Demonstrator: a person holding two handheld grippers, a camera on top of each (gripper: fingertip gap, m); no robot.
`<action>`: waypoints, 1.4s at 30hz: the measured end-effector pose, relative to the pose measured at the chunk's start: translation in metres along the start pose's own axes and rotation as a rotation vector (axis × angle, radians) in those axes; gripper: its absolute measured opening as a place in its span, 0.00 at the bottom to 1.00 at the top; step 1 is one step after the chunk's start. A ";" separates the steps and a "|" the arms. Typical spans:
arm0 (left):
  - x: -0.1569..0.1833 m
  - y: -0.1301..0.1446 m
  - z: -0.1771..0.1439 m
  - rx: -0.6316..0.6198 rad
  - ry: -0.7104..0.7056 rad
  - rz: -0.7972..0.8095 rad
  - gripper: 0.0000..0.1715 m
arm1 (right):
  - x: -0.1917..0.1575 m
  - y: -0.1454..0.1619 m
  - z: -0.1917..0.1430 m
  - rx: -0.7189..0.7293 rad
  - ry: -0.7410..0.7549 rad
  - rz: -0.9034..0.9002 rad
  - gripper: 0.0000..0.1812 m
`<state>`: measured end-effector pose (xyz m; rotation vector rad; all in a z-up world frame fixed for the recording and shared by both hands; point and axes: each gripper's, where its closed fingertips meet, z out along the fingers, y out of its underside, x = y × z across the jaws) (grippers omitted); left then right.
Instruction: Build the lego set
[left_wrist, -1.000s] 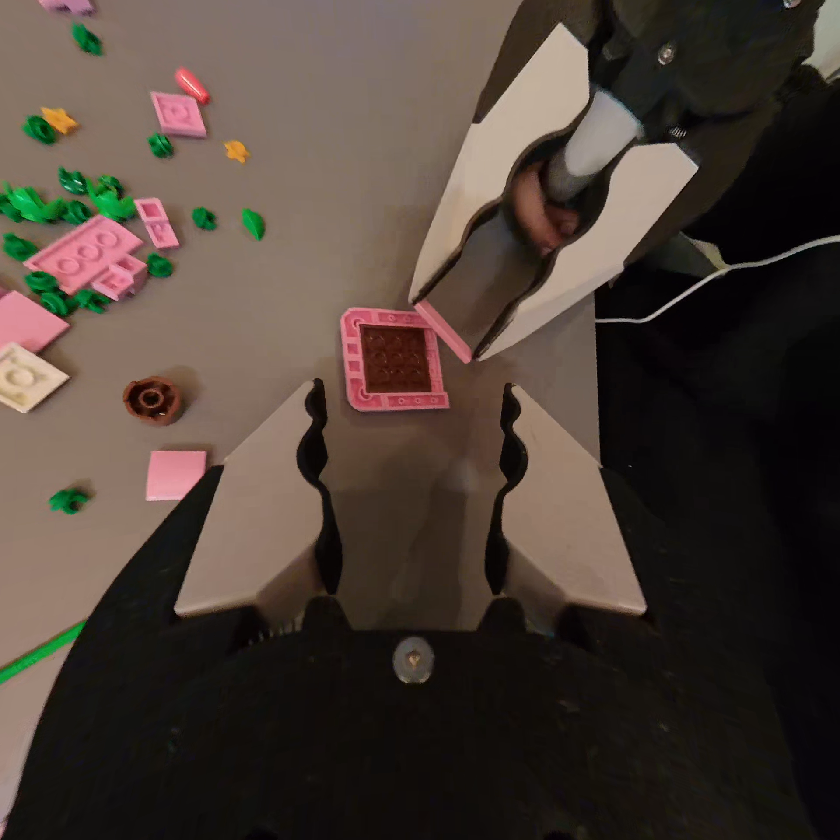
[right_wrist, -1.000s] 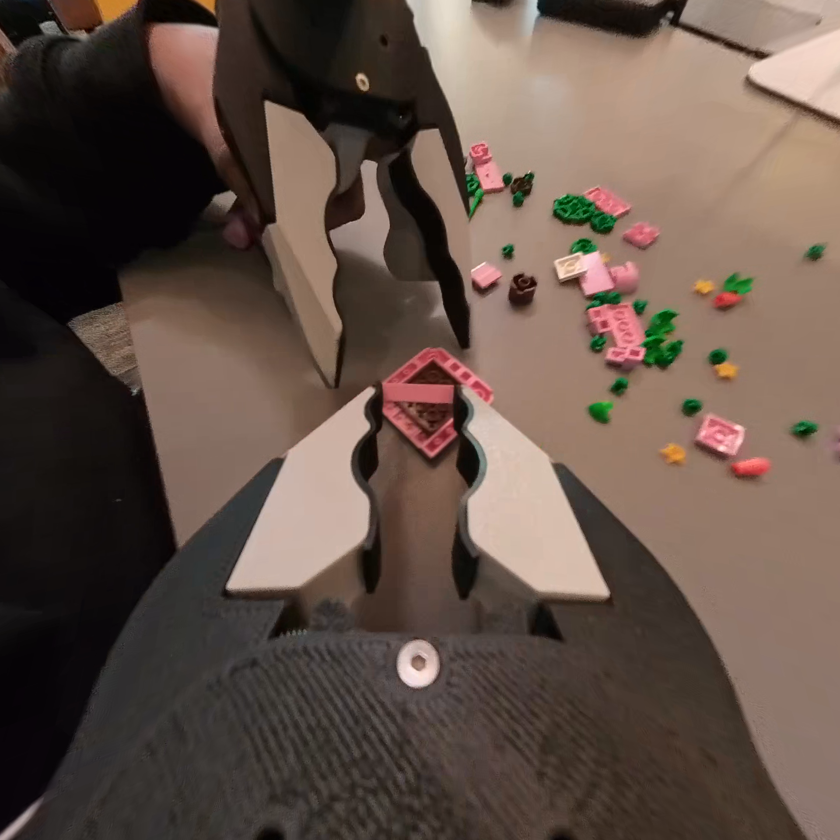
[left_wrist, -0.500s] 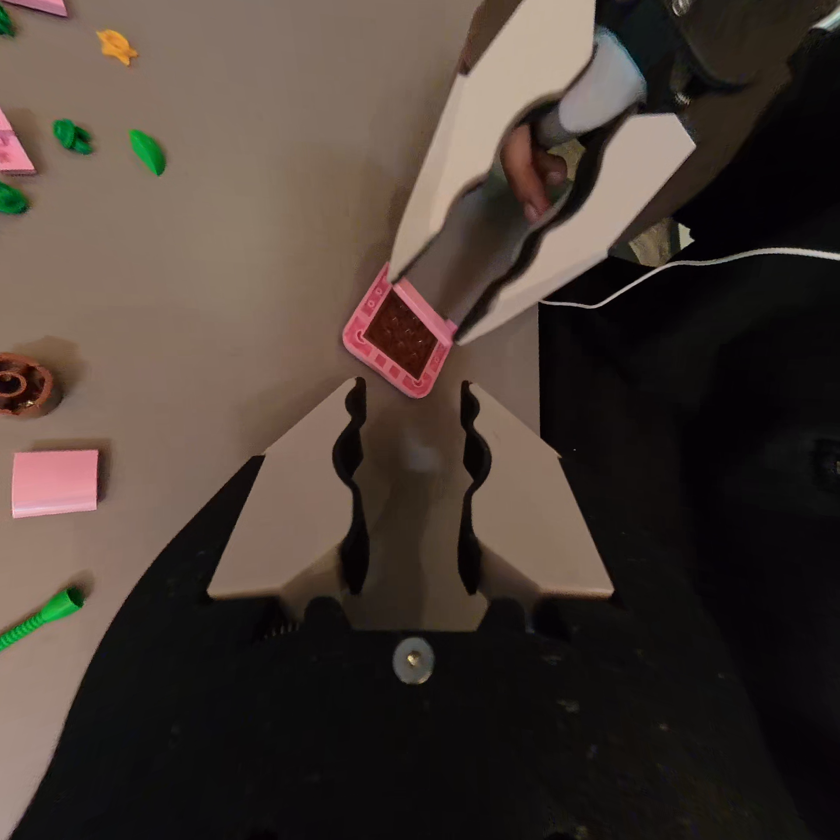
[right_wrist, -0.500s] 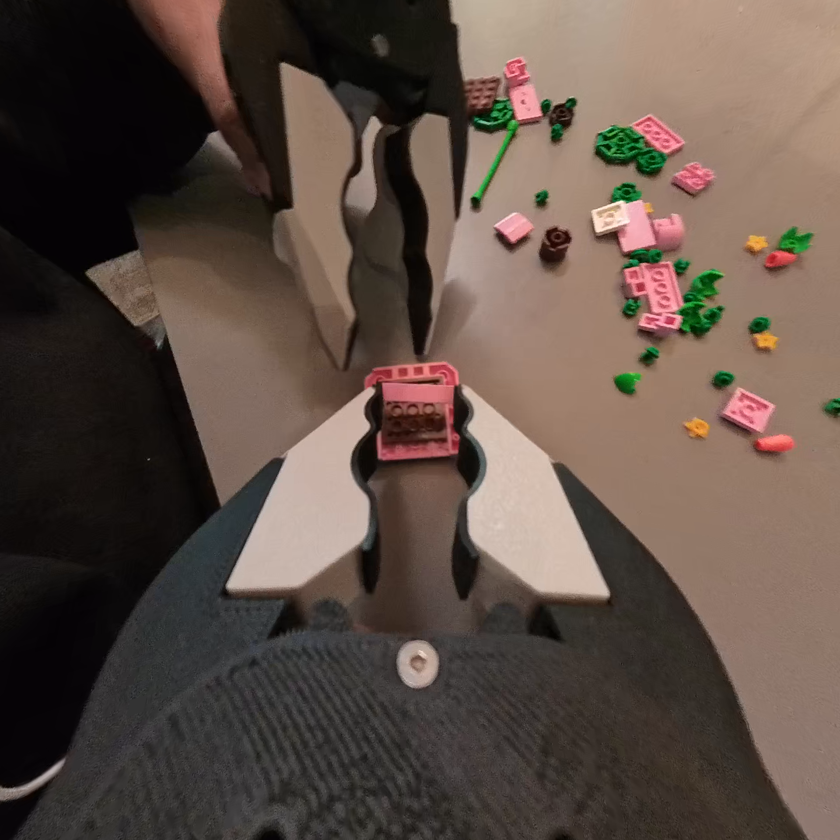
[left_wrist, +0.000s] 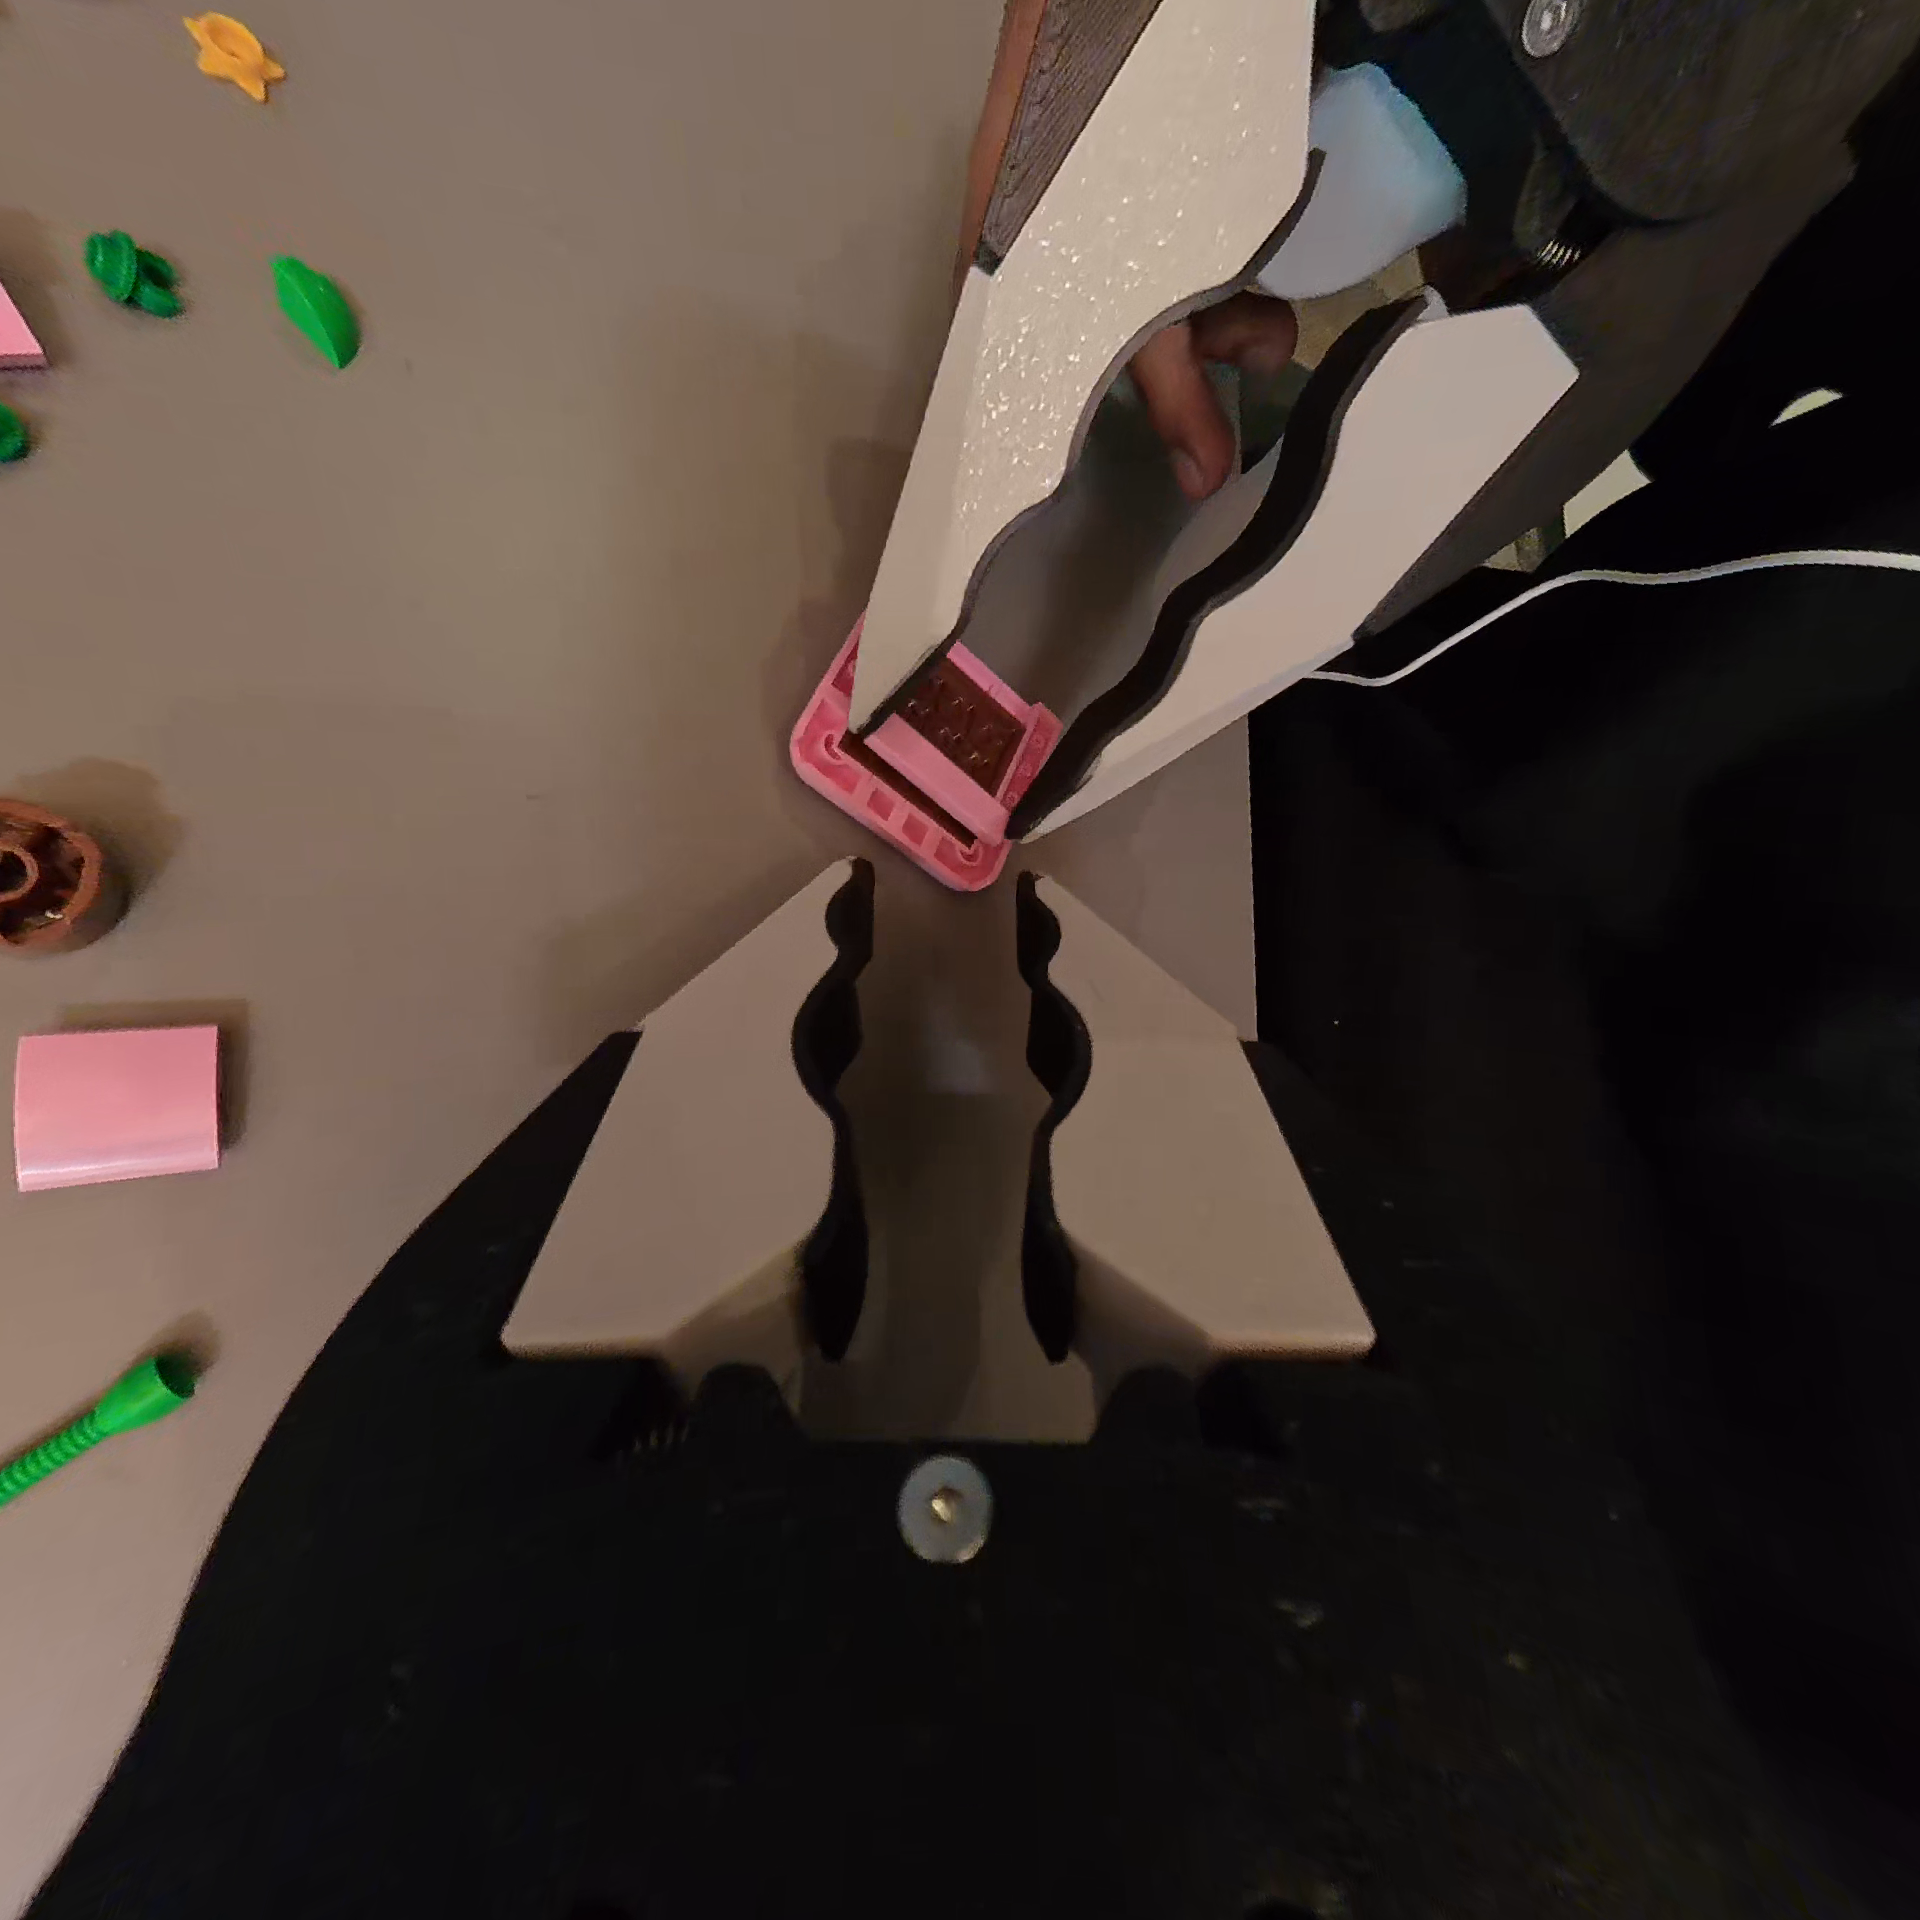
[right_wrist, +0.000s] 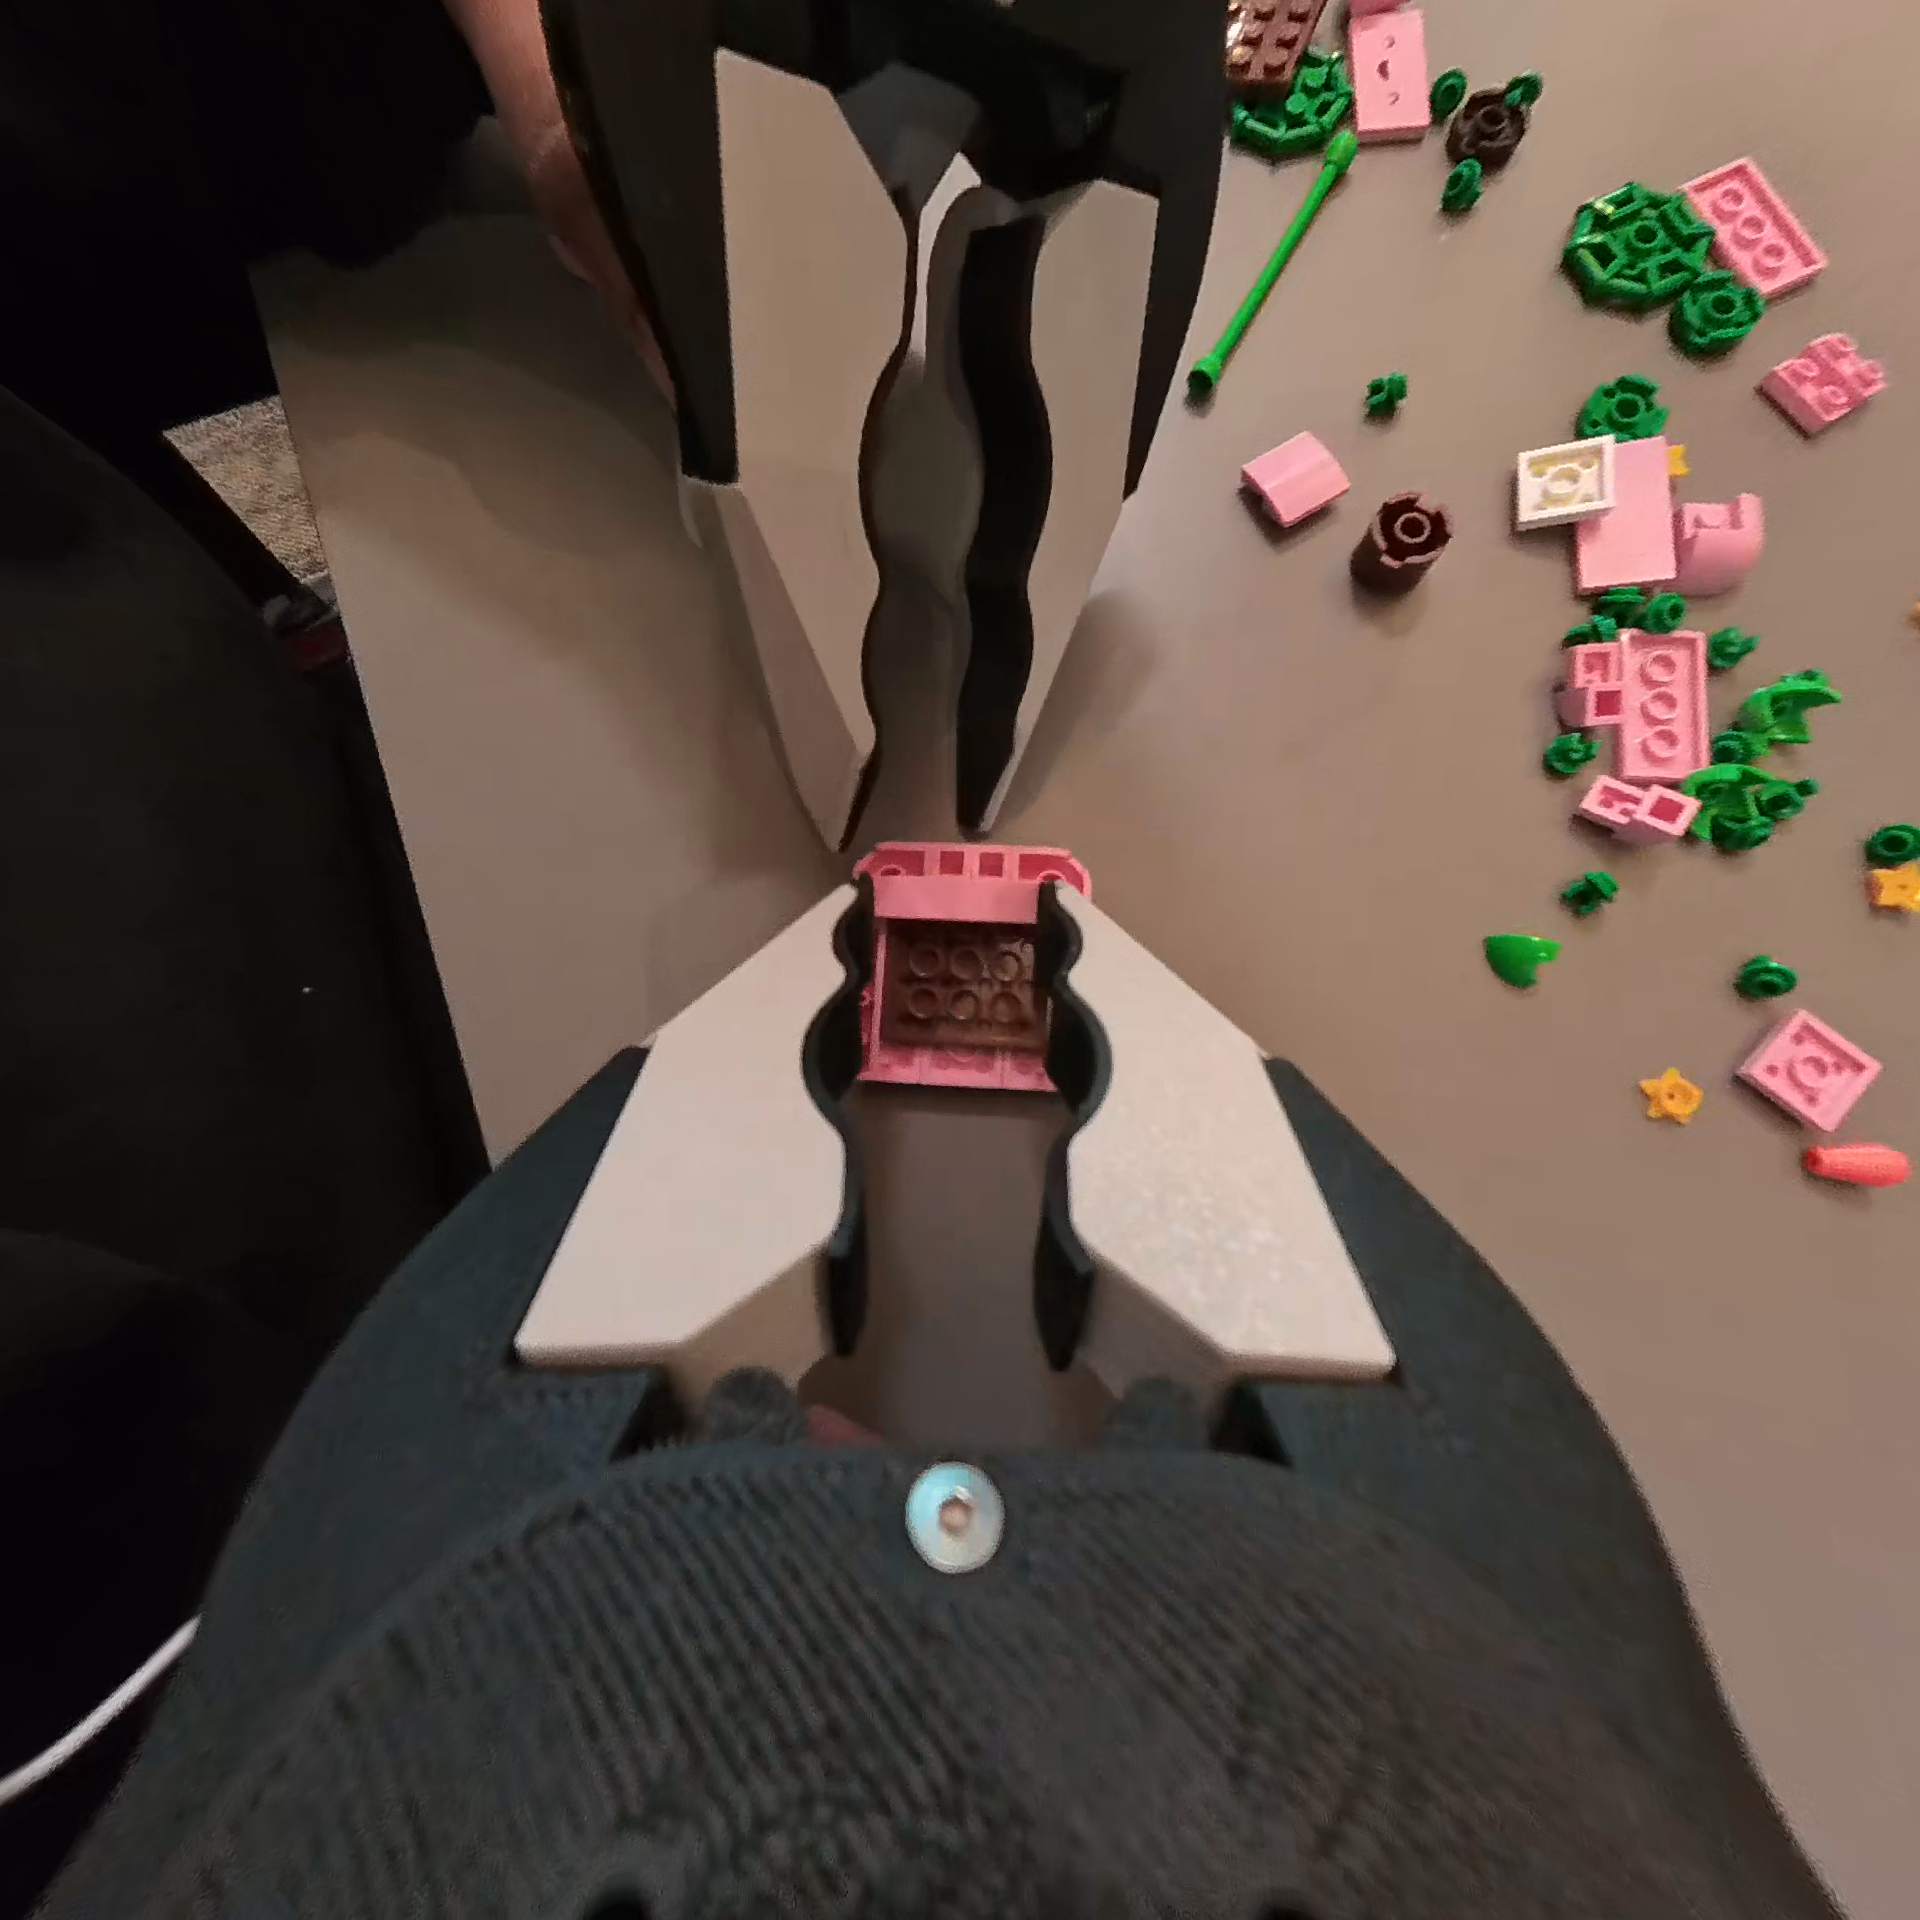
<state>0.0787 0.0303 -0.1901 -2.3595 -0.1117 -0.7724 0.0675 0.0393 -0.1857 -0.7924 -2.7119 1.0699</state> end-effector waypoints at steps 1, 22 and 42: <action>0.000 0.000 0.000 0.000 0.001 0.000 0.15 | 0.000 0.000 0.001 -0.003 -0.002 -0.002 0.17; 0.001 0.001 0.000 0.000 0.024 -0.006 0.16 | 0.004 0.001 0.000 -0.031 0.023 -0.005 0.16; 0.004 -0.003 0.003 0.015 0.016 0.046 0.23 | 0.004 0.005 0.001 -0.023 0.051 0.092 0.17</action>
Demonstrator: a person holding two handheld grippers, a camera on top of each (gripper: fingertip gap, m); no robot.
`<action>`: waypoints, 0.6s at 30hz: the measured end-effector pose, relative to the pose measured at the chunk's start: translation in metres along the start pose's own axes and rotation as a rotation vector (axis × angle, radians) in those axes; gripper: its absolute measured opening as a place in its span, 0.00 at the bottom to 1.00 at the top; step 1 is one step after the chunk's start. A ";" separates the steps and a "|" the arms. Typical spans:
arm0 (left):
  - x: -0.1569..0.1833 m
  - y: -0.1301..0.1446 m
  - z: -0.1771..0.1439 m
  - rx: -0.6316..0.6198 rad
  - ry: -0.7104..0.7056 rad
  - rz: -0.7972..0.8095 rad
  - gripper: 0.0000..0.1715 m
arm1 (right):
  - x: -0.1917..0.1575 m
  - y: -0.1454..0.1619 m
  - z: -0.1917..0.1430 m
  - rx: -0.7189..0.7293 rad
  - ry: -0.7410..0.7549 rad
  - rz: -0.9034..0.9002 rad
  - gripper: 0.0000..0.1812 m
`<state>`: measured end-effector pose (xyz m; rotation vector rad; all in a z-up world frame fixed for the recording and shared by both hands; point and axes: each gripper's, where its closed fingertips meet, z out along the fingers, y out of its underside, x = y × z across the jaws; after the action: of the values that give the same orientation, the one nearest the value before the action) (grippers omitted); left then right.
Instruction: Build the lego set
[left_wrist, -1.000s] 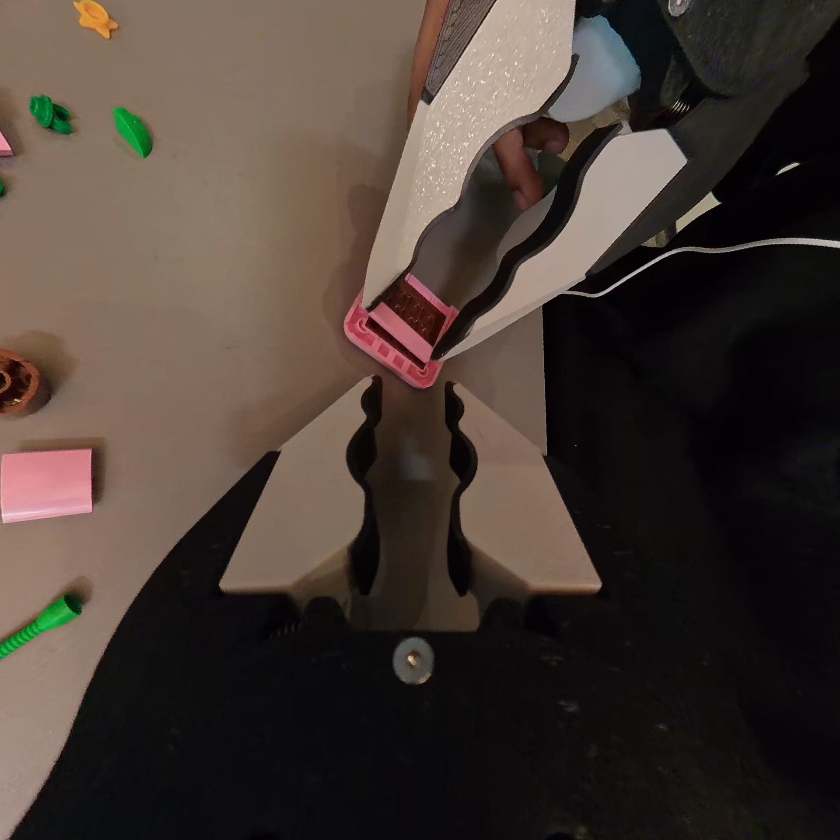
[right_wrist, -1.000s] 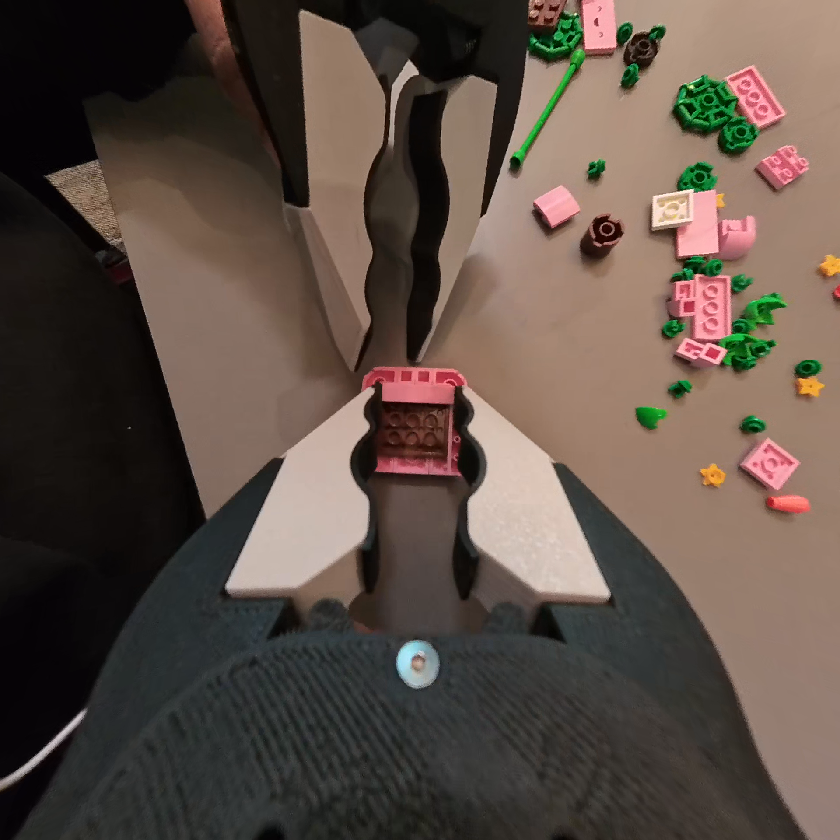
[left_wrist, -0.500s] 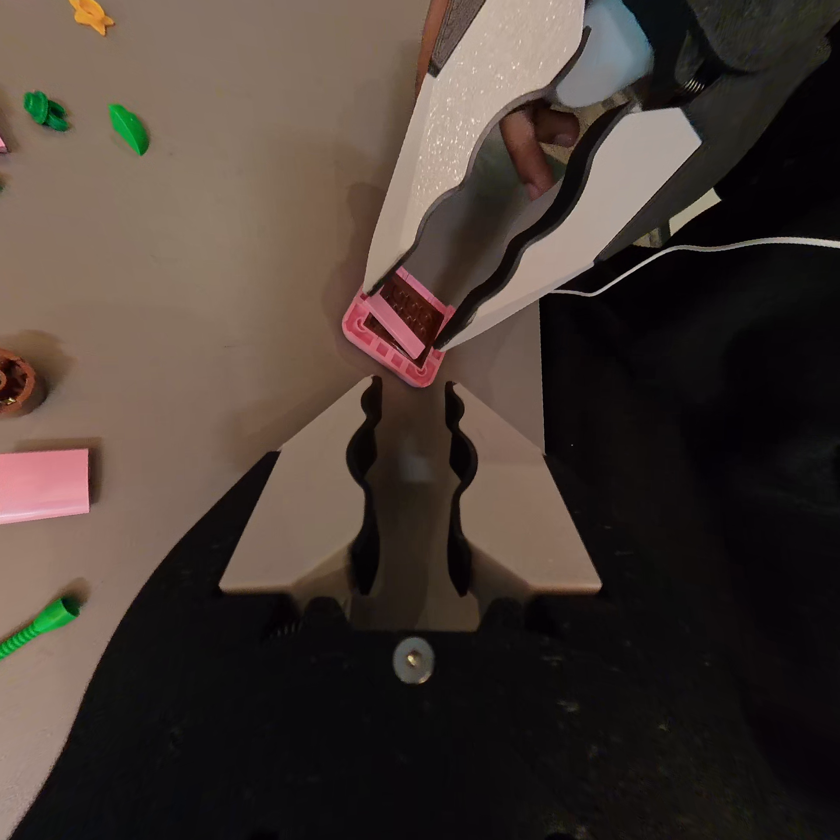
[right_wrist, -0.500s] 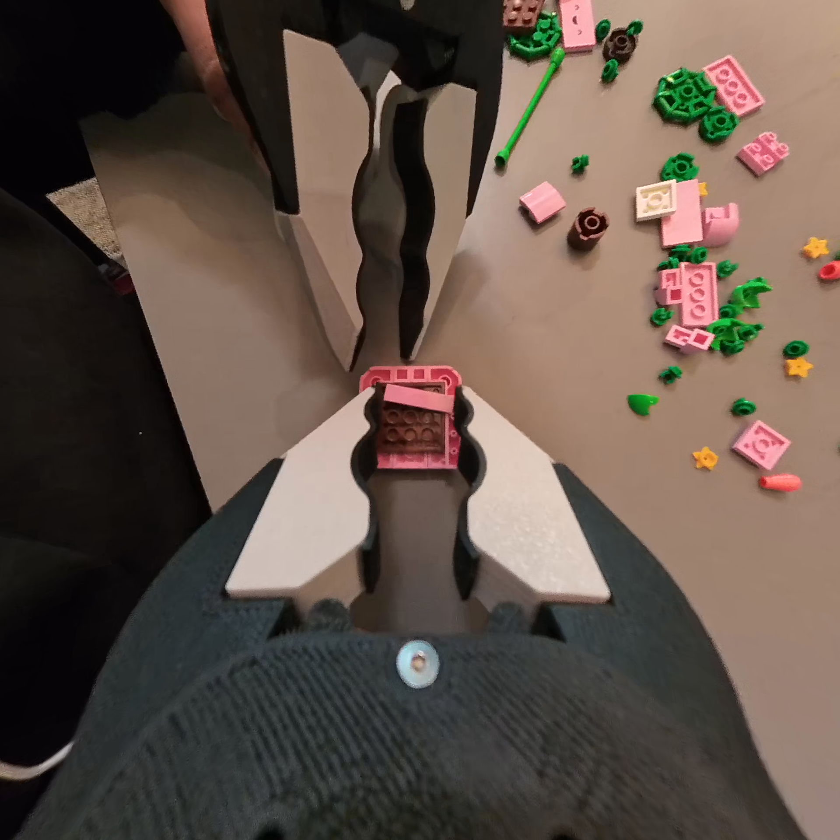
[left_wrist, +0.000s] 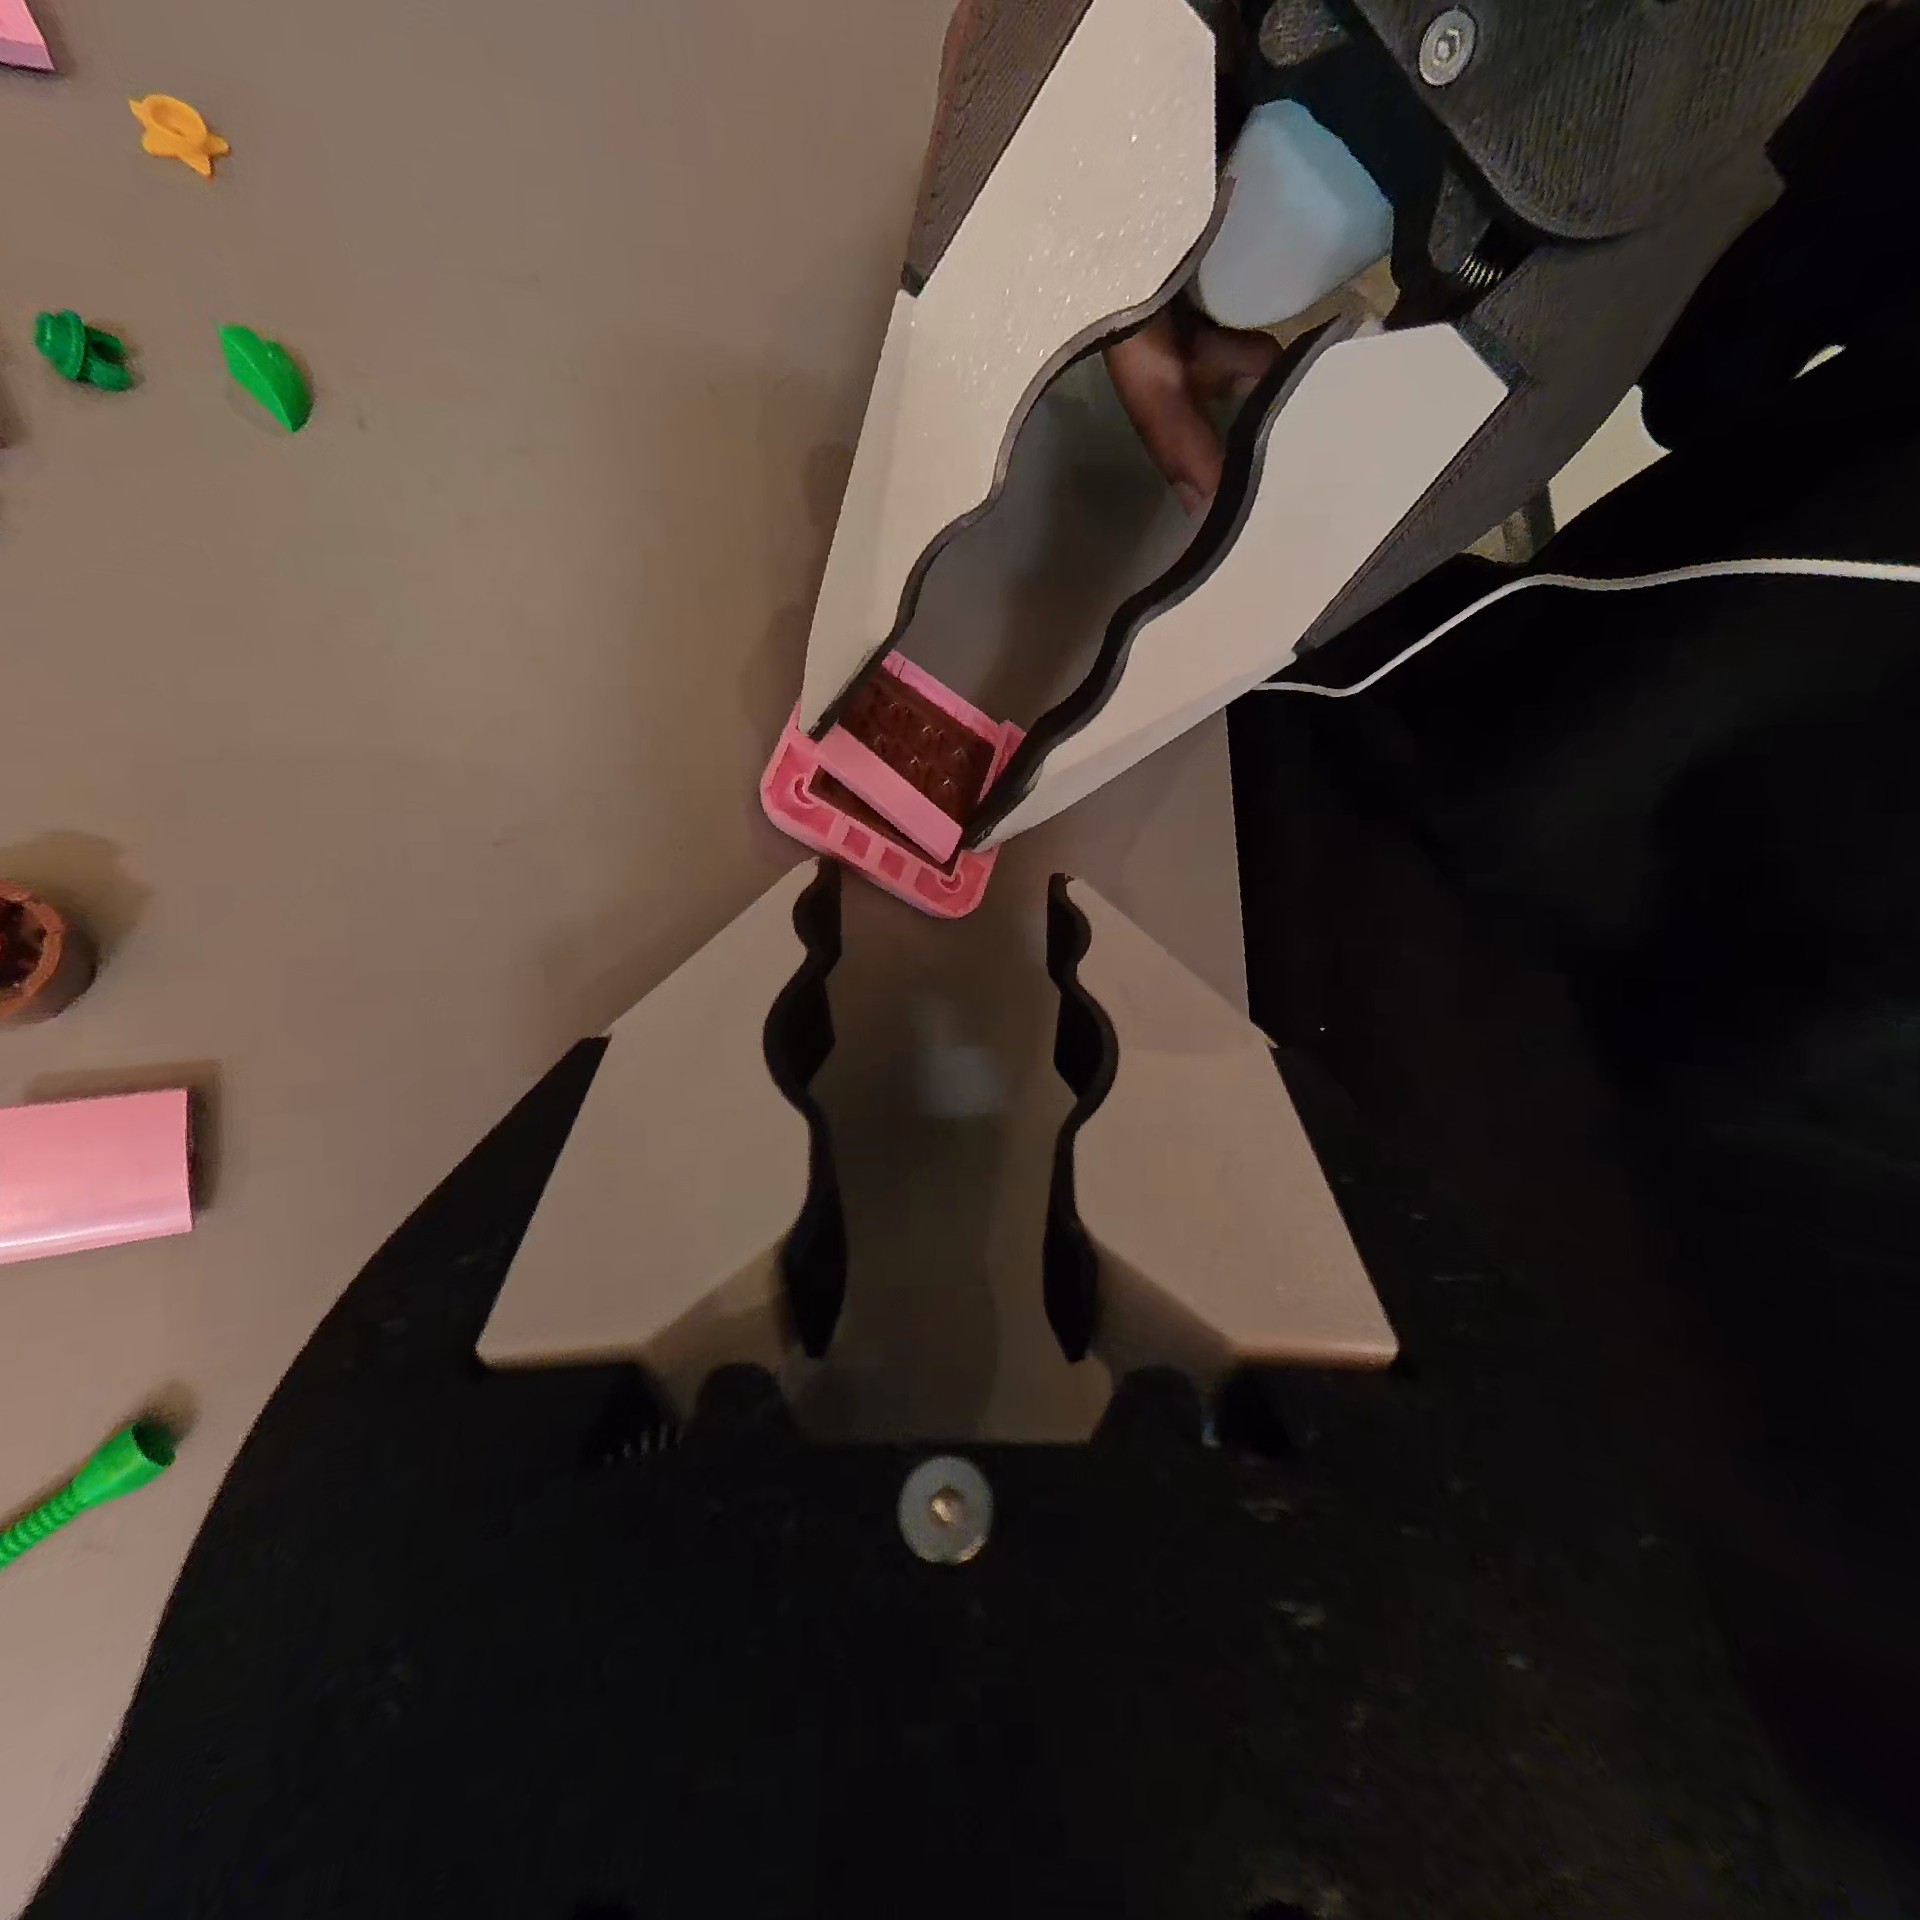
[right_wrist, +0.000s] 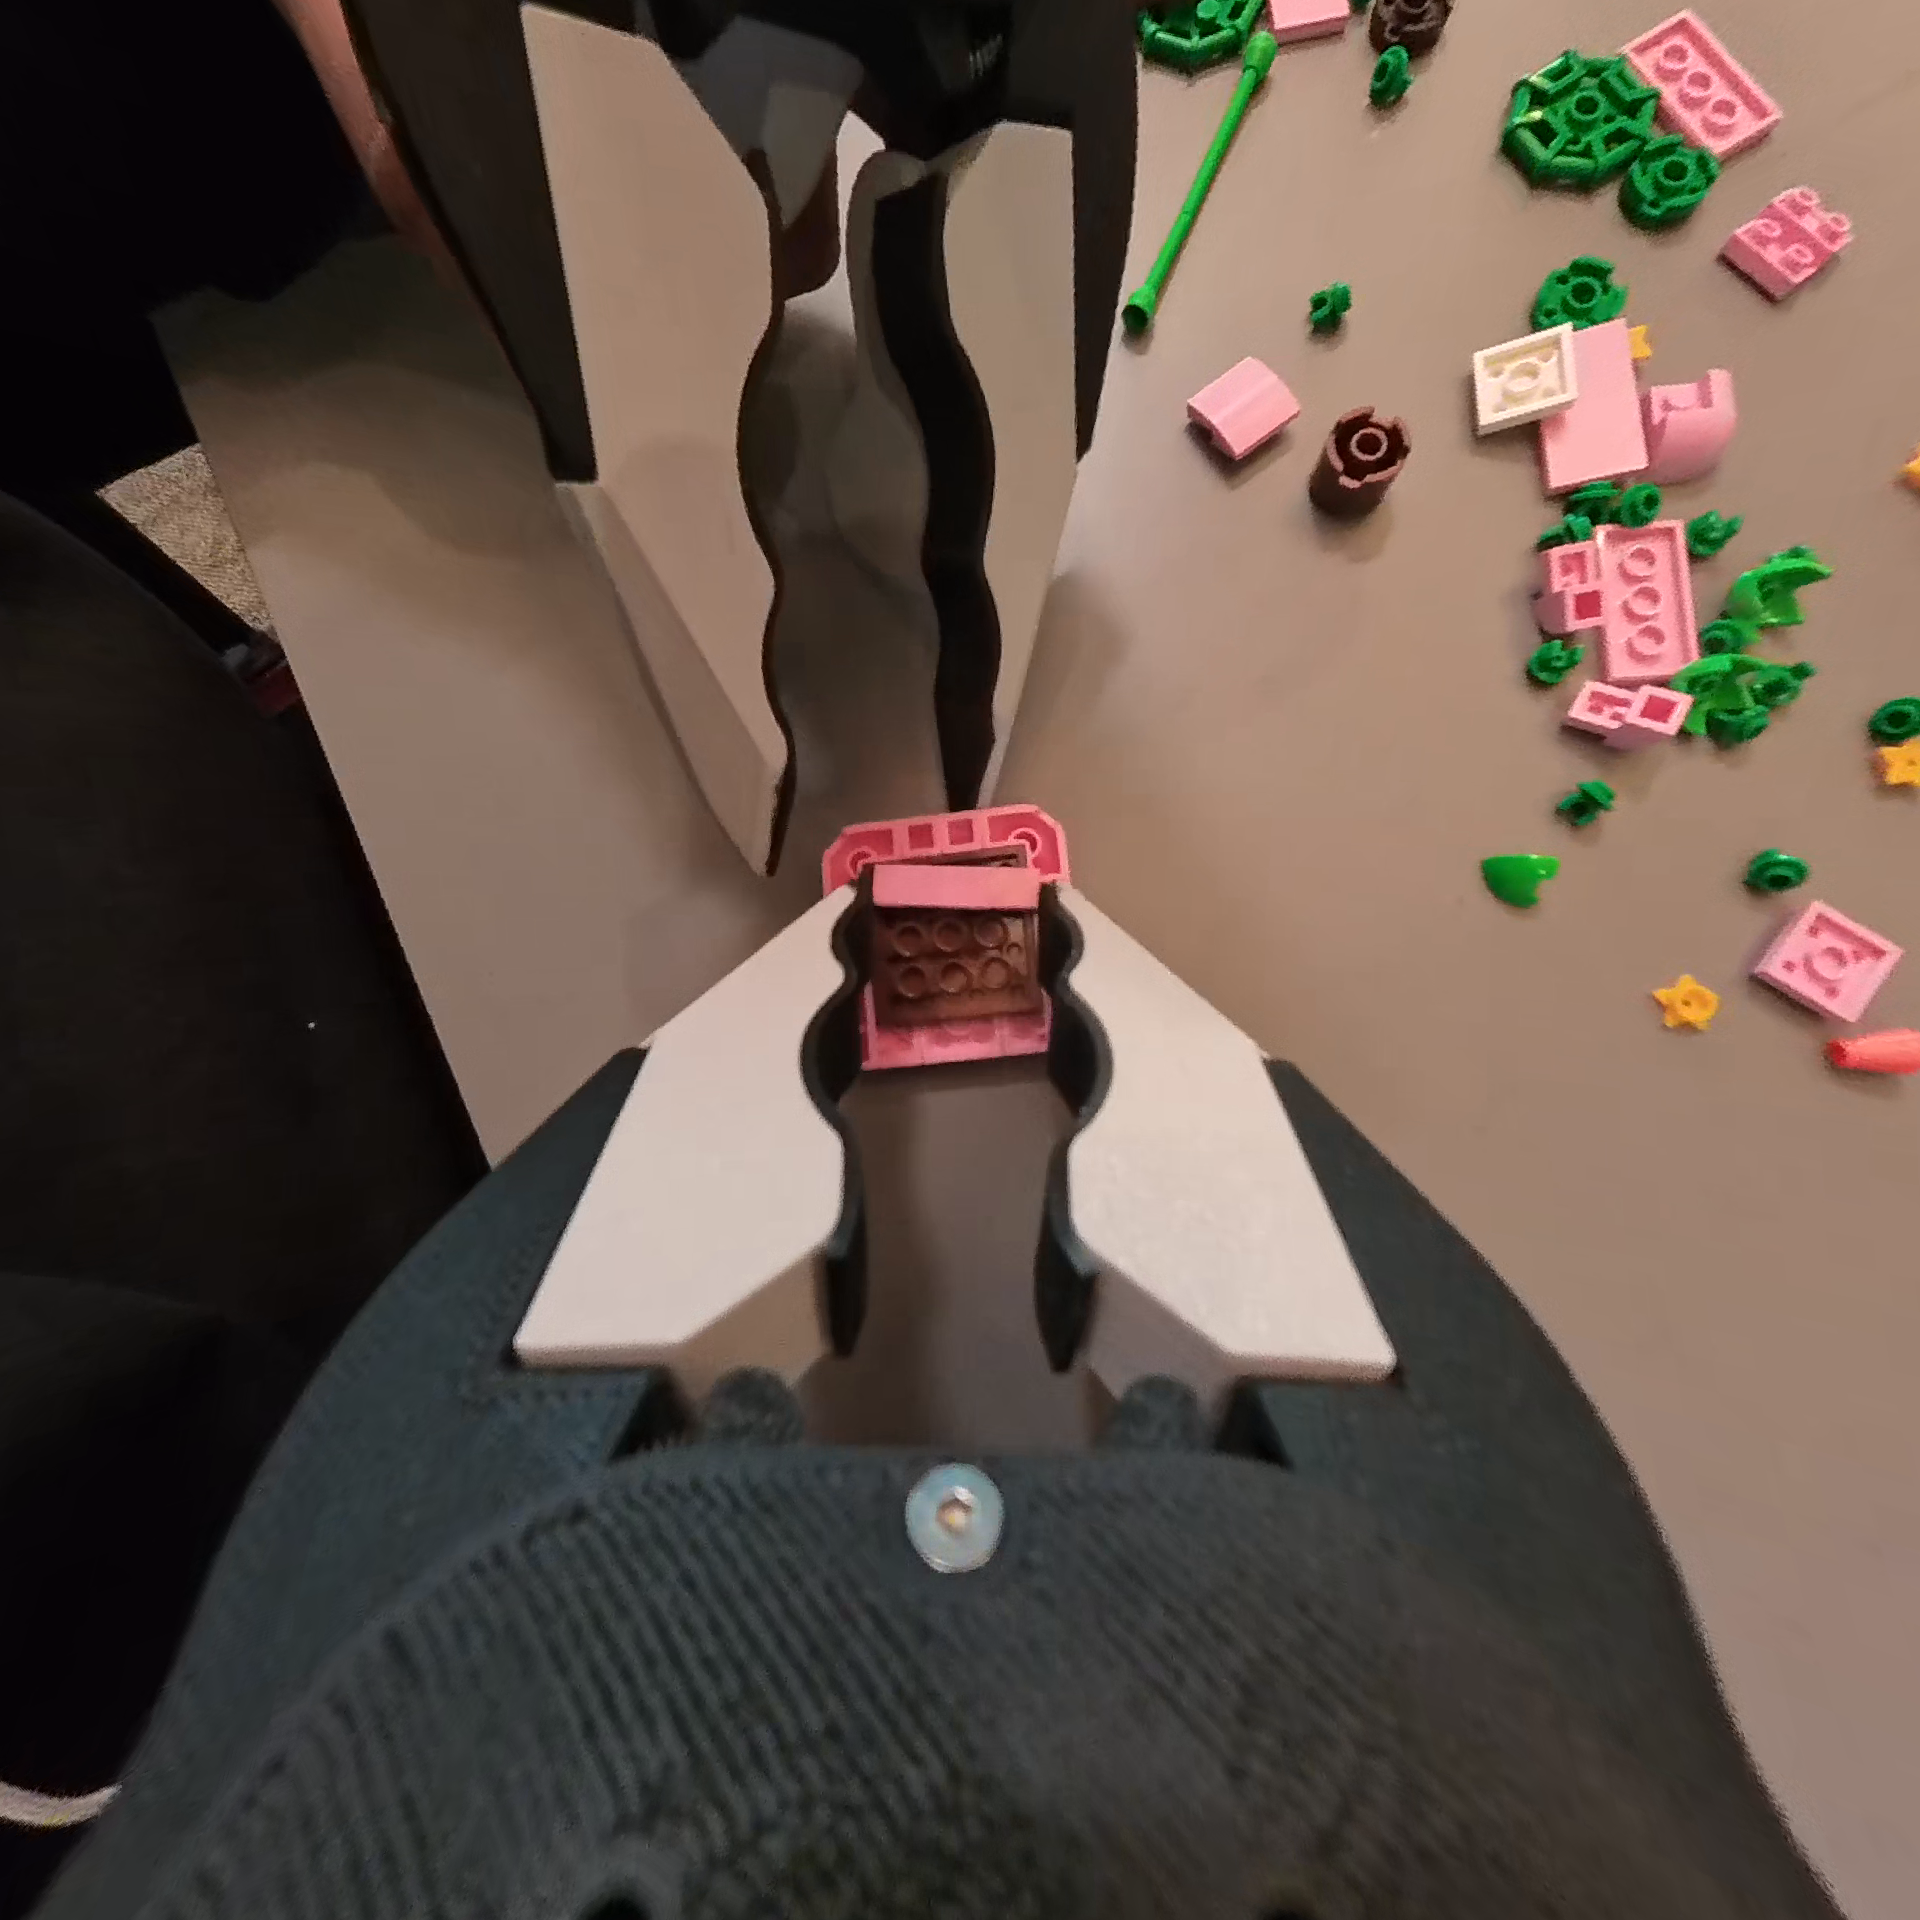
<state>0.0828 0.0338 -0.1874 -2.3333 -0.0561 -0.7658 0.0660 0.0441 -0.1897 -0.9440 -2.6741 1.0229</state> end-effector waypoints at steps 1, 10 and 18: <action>0.000 0.000 0.000 0.000 0.000 0.000 0.23 | 0.000 0.000 0.000 0.000 0.001 -0.006 0.17; 0.000 0.000 0.000 0.002 0.004 -0.003 0.23 | -0.002 -0.002 0.000 0.014 0.002 -0.071 0.17; 0.001 0.000 0.000 0.003 0.008 -0.007 0.23 | -0.004 -0.003 0.001 0.019 -0.048 -0.122 0.17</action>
<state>0.0834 0.0340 -0.1870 -2.3281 -0.0616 -0.7781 0.0672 0.0399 -0.1883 -0.7515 -2.7171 1.0565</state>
